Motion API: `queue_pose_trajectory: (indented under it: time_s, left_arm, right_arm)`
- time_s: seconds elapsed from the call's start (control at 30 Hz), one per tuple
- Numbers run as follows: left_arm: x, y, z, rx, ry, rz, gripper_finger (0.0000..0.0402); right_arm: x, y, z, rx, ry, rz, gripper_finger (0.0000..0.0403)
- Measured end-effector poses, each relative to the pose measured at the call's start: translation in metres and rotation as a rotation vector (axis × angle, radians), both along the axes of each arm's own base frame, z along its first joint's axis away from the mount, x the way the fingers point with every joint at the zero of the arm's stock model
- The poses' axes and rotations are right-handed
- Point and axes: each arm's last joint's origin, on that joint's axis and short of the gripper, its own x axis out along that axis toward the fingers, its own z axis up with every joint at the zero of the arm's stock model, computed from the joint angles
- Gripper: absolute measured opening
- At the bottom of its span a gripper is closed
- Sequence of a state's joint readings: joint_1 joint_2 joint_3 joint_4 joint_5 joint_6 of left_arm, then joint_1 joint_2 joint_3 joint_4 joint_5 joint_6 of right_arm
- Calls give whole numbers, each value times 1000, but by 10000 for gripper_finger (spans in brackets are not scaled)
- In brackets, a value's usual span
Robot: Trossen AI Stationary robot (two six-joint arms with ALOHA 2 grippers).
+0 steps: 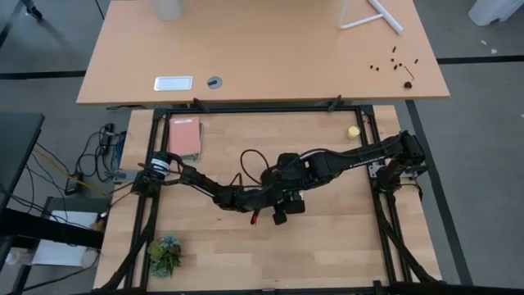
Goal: Screw lightbulb
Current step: Insert the lightbulb into the lamp
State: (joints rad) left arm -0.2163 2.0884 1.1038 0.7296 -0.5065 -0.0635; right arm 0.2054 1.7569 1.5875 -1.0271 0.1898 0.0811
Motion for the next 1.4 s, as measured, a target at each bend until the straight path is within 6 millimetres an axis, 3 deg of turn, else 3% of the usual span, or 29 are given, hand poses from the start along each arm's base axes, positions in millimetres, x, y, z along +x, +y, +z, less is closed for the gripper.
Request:
queue_pose_trajectory:
  time_s: [0.33,0.67,0.87,1.2,1.4]
  left_arm:
    - [0,1,-2,1,9,4,195]
    - [0,1,-2,4,18,4,195]
    - [0,0,-3,2,24,-6,195]
    - [0,0,-3,2,26,-14,195]
    - [-1,-1,-3,2,30,-14,195]
  right_arm:
    - [-4,7,10,-4,-36,50,305]
    - [-16,6,55,-5,-47,56,305]
    - [-32,0,57,-79,95,34,303]
    - [-45,2,72,-41,37,6,303]
    - [-59,-1,72,-48,143,-30,302]
